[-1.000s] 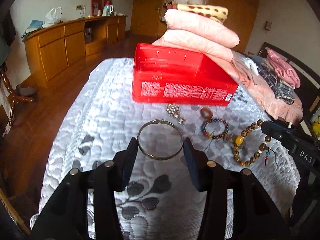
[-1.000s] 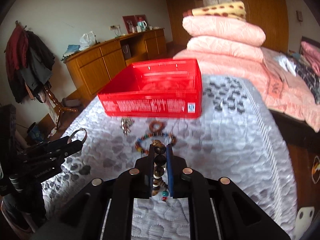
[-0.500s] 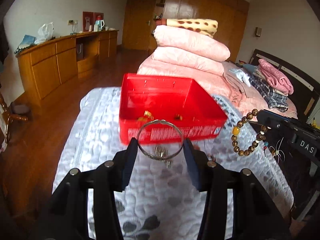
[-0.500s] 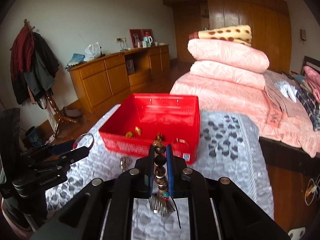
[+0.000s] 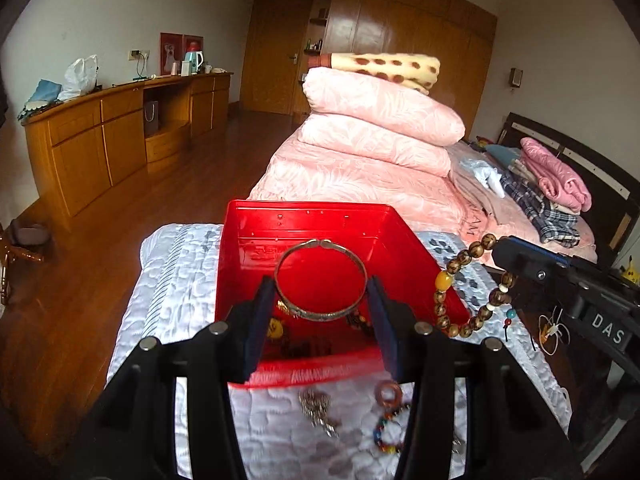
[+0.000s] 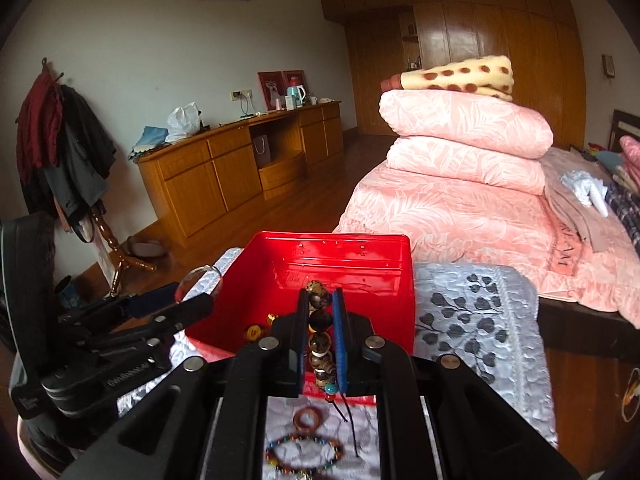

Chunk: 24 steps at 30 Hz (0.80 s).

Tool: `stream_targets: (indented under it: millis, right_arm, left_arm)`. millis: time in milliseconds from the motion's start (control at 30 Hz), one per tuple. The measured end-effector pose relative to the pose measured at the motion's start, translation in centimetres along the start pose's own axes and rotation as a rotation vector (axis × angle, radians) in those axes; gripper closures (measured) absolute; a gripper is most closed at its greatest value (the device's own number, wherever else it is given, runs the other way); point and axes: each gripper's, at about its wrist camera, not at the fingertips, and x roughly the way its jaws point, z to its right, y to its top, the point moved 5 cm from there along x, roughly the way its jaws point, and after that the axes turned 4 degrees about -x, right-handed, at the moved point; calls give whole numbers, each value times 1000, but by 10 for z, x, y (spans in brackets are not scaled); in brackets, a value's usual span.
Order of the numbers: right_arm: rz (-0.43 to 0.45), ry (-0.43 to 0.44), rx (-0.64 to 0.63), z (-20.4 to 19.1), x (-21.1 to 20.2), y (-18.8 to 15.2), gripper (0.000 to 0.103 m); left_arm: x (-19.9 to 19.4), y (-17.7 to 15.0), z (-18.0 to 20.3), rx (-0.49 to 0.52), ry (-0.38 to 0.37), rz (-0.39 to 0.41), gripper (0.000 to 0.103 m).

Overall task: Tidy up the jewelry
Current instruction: 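Carry the silver bangle and wooden bracelet over the red tin with both tools, then lower both held pieces into the red tin and open both tools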

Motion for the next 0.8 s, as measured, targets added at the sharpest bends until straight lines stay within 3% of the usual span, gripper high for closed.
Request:
stream_targets:
  millis: [533,633,800]
  right_arm:
    - [-88,38,61,15,79,-12,92]
    - [-102,10,59,21,86,-17,85]
    - [-85,-8,66,25,76,-16,84]
  left_arm:
    - [83,-5,-12,-2,38,-106,57]
    - [93,-9,-14,-5,44,-131,56]
    - [85,-9,-18,-13,43,-106,42]
